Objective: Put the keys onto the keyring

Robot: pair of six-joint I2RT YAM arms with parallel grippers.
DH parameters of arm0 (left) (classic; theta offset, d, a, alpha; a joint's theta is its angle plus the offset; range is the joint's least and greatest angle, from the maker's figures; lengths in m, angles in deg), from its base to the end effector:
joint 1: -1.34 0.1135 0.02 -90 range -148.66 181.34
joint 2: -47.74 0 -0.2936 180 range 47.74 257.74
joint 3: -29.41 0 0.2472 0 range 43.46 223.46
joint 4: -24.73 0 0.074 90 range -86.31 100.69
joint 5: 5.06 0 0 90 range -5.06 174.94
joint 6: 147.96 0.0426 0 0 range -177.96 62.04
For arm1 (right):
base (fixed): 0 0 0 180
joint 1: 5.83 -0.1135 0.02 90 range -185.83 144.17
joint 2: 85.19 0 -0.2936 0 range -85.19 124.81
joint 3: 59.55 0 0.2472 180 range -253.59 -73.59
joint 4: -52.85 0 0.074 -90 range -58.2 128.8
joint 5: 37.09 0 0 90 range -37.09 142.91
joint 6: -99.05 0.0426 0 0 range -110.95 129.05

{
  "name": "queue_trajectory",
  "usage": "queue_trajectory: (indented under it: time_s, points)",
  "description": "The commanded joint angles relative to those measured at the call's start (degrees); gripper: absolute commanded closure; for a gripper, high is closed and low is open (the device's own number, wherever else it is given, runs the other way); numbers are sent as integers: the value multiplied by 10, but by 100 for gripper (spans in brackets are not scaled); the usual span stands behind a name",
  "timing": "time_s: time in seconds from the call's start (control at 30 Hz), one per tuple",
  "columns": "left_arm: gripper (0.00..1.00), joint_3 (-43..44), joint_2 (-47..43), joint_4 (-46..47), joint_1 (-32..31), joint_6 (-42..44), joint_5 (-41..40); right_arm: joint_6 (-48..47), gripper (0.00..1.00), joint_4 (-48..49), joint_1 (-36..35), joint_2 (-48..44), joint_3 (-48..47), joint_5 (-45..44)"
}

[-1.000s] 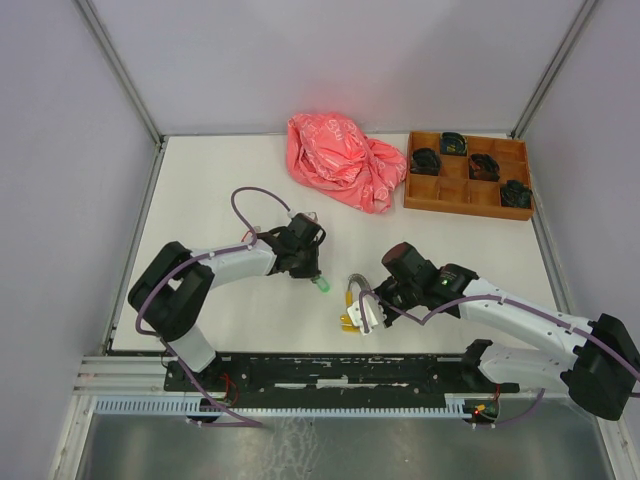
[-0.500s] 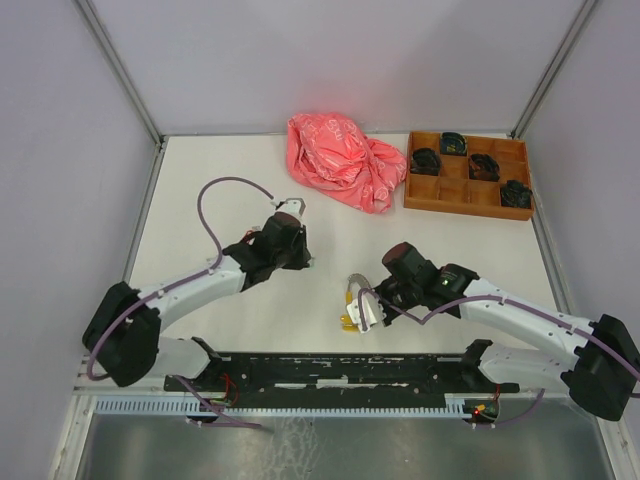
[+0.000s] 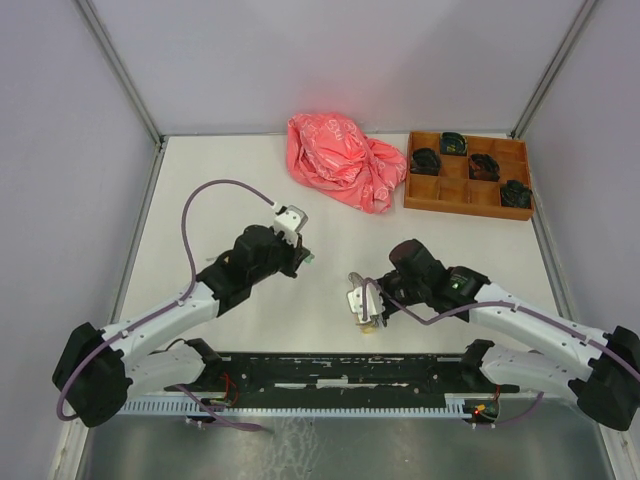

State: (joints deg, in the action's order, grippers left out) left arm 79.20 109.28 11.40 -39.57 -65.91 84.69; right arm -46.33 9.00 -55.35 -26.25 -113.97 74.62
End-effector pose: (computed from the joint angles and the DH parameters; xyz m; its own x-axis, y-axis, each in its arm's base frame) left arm 0.1722 -0.1490 0.2719 -0.4074 0.1700 -0.8973 0.6013 0.7894 -0.1234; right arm 0.1116 0.1551 0.2606 0.4372 -0.6655 -0.6050 -0.8914 -0.2314 -0.3896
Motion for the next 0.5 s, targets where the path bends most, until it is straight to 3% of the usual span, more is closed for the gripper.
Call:
queue_trajectory:
  time_s: [0.0, 0.23, 0.47]
  points:
    - [97, -6, -23, 72, -1, 107, 97, 41, 99, 64, 11, -21, 1, 2]
    - [97, 4, 4, 98, -2, 181, 206, 79, 99, 111, 23, -40, 22, 7]
    - [97, -29, 8, 124, -26, 312, 282, 103, 99, 149, 23, -50, 41, -12]
